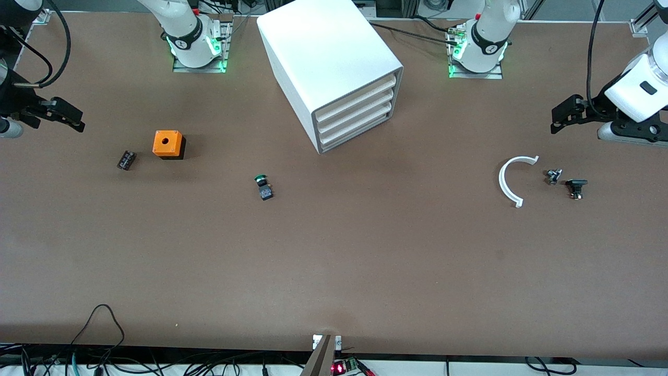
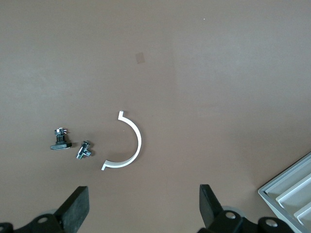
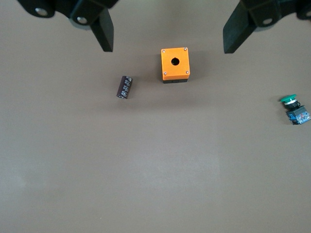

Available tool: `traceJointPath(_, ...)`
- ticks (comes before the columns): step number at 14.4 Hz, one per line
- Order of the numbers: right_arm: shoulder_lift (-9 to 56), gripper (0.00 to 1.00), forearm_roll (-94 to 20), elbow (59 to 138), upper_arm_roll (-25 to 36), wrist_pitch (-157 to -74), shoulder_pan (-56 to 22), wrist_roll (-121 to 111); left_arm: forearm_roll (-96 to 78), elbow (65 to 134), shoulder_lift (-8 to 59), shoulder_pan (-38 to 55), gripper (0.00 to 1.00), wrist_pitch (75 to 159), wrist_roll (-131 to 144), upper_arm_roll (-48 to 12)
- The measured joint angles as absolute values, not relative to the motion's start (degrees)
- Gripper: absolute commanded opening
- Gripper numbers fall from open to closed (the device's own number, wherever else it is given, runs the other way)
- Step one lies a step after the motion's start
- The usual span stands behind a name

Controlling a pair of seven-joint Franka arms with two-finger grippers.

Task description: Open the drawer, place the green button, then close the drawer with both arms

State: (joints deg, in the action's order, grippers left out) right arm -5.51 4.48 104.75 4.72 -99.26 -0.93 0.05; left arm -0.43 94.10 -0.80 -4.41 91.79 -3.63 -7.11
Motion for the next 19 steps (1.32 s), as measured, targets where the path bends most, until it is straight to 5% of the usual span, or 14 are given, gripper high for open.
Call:
traceJointPath(10,-5.51,1.00,4.47,104.75,4.72,-99.26,-0.93,0.05,-0.43,93.82,-0.38,-4.41,1.00,91.36,-3.63,-7.03)
traceJointPath(19,-5.45,1.00,4.47,104.72,4.70,-99.24,-0.93,-0.11,-0.43,96.45,7.85,-4.32,1.00,90.77,-3.63,-7.46)
